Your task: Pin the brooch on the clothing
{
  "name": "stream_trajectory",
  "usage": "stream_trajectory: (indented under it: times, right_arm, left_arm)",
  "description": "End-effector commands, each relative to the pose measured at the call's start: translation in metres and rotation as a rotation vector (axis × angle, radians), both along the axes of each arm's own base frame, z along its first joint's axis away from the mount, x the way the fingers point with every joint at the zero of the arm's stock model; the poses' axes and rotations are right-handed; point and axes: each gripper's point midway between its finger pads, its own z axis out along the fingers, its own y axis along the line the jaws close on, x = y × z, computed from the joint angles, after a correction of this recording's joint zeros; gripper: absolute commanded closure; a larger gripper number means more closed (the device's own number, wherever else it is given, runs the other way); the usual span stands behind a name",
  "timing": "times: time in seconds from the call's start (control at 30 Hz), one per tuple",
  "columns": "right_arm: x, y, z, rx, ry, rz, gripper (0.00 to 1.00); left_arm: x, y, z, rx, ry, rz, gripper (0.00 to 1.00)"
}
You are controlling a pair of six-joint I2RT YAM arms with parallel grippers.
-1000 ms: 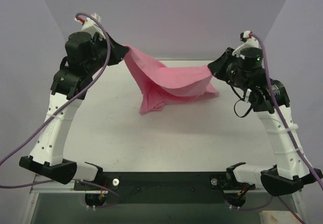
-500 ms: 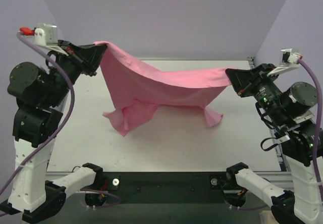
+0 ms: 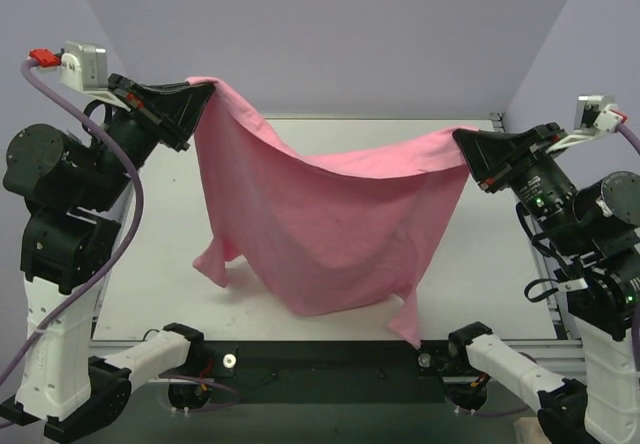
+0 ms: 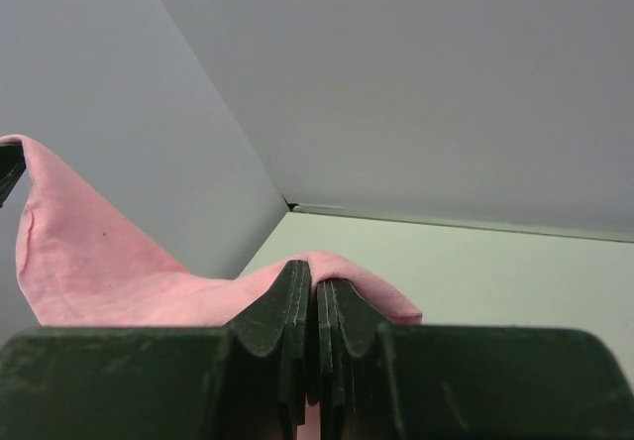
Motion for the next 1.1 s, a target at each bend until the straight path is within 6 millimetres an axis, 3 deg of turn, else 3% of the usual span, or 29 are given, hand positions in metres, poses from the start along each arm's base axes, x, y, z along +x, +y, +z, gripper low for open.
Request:
stream_trajectory:
  times: [0.0, 0.13, 0.3, 0.43, 0.47, 0.5, 0.63, 0.83, 0.97, 1.03, 1.07]
  right_arm:
    - [0.035, 0.012, 0.000, -0.035, 0.008, -0.012, 1.00]
    - [0.070, 0.019, -0.024, -0.073, 0.088, -0.018, 1.00]
    - [0.122, 0.025, -0.045, -0.063, 0.194, 0.004, 1.00]
    - [0.137, 0.026, -0.030, -0.057, 0.200, 0.014, 1.00]
    - [0.138, 0.028, -0.026, -0.061, 0.207, 0.020, 1.00]
    - [0.135, 0.028, -0.010, -0.064, 0.195, 0.024, 1.00]
    - [0.124, 0.027, 0.016, -0.067, 0.142, 0.020, 1.00]
    - [0.088, 0.022, 0.037, -0.064, 0.071, 0.033, 1.00]
    - [0.073, 0.021, 0.030, -0.083, 0.067, 0.034, 1.00]
    - [0.065, 0.023, 0.020, -0.091, 0.077, 0.037, 1.00]
    - [0.063, 0.023, 0.017, -0.098, 0.078, 0.036, 1.00]
  left_arm:
    - [0.027, 0.004, -0.001, 0.001, -0.007, 0.074, 1.00]
    - [0.066, -0.001, -0.025, 0.035, 0.064, 0.119, 1.00]
    - [0.105, 0.002, -0.040, 0.043, 0.112, 0.151, 1.00]
    - [0.137, 0.009, -0.042, 0.020, 0.134, 0.150, 1.00]
    - [0.136, 0.010, -0.033, 0.014, 0.114, 0.147, 1.00]
    - [0.141, 0.008, -0.033, 0.017, 0.112, 0.143, 1.00]
    - [0.135, 0.012, -0.010, 0.020, 0.051, 0.151, 1.00]
    - [0.103, 0.024, 0.020, 0.014, -0.041, 0.185, 1.00]
    - [0.072, 0.032, 0.026, -0.009, -0.100, 0.193, 1.00]
    - [0.073, 0.032, 0.012, -0.003, -0.071, 0.191, 1.00]
    - [0.063, 0.034, 0.012, -0.005, -0.078, 0.191, 1.00]
